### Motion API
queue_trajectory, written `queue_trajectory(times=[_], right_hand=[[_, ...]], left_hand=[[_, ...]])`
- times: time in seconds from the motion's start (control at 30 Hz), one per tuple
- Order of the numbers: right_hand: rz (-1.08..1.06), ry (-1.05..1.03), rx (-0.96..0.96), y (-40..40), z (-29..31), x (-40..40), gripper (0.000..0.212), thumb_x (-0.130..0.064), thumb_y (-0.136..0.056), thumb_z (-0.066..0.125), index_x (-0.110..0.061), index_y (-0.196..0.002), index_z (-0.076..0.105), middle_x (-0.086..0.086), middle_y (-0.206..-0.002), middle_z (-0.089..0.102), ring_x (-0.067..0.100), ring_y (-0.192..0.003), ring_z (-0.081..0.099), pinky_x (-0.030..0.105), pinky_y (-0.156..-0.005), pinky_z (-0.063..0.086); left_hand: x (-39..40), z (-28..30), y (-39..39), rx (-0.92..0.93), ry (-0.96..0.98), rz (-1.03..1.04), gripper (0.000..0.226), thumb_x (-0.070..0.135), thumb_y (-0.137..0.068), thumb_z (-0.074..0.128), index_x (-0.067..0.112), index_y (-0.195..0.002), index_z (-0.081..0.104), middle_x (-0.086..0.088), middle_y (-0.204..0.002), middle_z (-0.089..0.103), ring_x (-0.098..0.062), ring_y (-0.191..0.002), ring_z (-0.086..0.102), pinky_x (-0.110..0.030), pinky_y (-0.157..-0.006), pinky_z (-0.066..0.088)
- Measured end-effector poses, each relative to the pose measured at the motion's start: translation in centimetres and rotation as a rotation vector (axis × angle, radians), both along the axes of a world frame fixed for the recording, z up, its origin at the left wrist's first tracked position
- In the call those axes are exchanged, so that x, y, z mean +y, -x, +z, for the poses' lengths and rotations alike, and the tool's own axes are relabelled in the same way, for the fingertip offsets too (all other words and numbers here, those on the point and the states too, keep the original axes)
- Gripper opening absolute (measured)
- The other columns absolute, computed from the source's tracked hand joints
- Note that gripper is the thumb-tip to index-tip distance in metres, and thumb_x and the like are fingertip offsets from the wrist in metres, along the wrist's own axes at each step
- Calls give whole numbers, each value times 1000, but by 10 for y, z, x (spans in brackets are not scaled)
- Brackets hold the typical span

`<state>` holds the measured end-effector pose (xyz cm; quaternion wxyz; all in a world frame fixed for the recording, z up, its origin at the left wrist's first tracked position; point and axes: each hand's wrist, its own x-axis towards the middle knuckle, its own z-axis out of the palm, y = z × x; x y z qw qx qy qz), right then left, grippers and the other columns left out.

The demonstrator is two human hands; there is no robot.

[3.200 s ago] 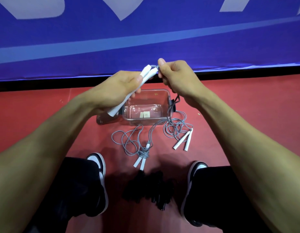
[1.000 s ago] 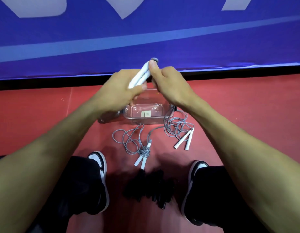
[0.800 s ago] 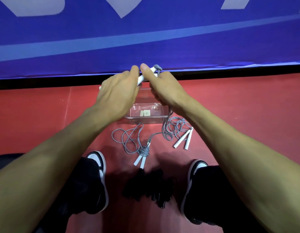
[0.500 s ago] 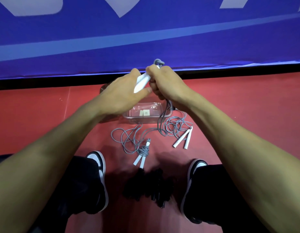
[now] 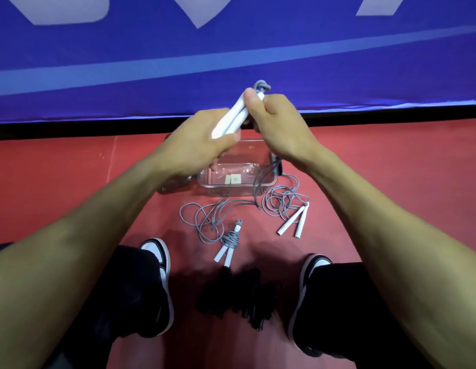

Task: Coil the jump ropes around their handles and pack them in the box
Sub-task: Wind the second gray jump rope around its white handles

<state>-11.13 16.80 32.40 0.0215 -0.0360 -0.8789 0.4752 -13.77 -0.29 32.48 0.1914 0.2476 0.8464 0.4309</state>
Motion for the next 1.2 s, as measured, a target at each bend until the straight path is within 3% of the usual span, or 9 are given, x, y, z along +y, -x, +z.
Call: queue_trajectory(times=[0.13,0.23,0.33,0.47,0.63,0.87,1.0,1.1,1.2], right_hand=[[-84,-123,-60,-1,4,-3,57,-50,-106,33,-17,-59,35,-4,-52,35,10,-45,31,27,-50,26],[-90,-70,-174,-4,2,-9,62,-62,-101,35,-20,-56,36,-8,-45,40,5,-42,37,22,-48,28],[-92,151,-186,-6,-6,-13,53,-56,-98,48,-22,-60,35,-10,-45,33,8,-40,30,26,-49,26],[-63,424,-225,-2,-1,-8,39,-31,-100,49,-23,-65,34,-5,-52,26,12,-45,19,25,-46,18],[-5,300,-174,1,-7,-1,36,-17,-100,45,-20,-66,35,-4,-51,27,13,-46,20,29,-47,18],[193,200,-92,-4,-3,-3,40,-32,-107,42,-22,-69,35,-6,-57,28,11,-51,22,27,-51,19],[183,192,-51,-6,-6,-7,42,-40,-105,39,-21,-68,36,-8,-55,30,8,-48,25,27,-51,24],[124,-6,-30,-6,-5,-7,45,-40,-108,33,-26,-65,33,4,-58,39,18,-53,36,36,-55,33],[42,-189,-117,-6,-5,-5,56,-47,-107,26,-13,-73,54,18,-74,59,31,-70,54,38,-72,44]], left_hand=[[6,-5,-3,258,202,68,24,24,-101,54,18,-82,42,3,-73,46,-23,-66,42,-39,-60,26],[4,-9,-7,504,455,80,11,16,-99,50,13,-101,39,-5,-81,48,-37,-74,45,-41,-60,28],[3,-12,-9,631,466,70,15,16,-97,50,9,-106,41,-9,-89,52,-42,-79,54,-42,-59,32],[8,-7,-7,412,409,57,34,43,-99,53,12,-99,40,-1,-83,49,-32,-77,47,-42,-65,36],[4,5,0,51,266,-33,41,48,-91,68,13,-103,52,0,-83,55,-17,-67,46,-34,-60,34],[-3,11,2,-37,169,-44,28,37,-89,73,14,-75,67,5,-57,65,-9,-46,53,-20,-48,39],[-6,9,0,-138,46,-56,16,18,-93,67,9,-84,76,3,-77,77,-14,-66,70,-26,-64,52],[0,4,-4,-115,-38,-14,18,12,-97,60,7,-80,65,0,-72,73,-16,-65,71,-31,-64,54],[7,-2,-3,3,58,-13,19,18,-100,55,9,-84,55,-6,-71,62,-27,-62,61,-38,-61,49]])
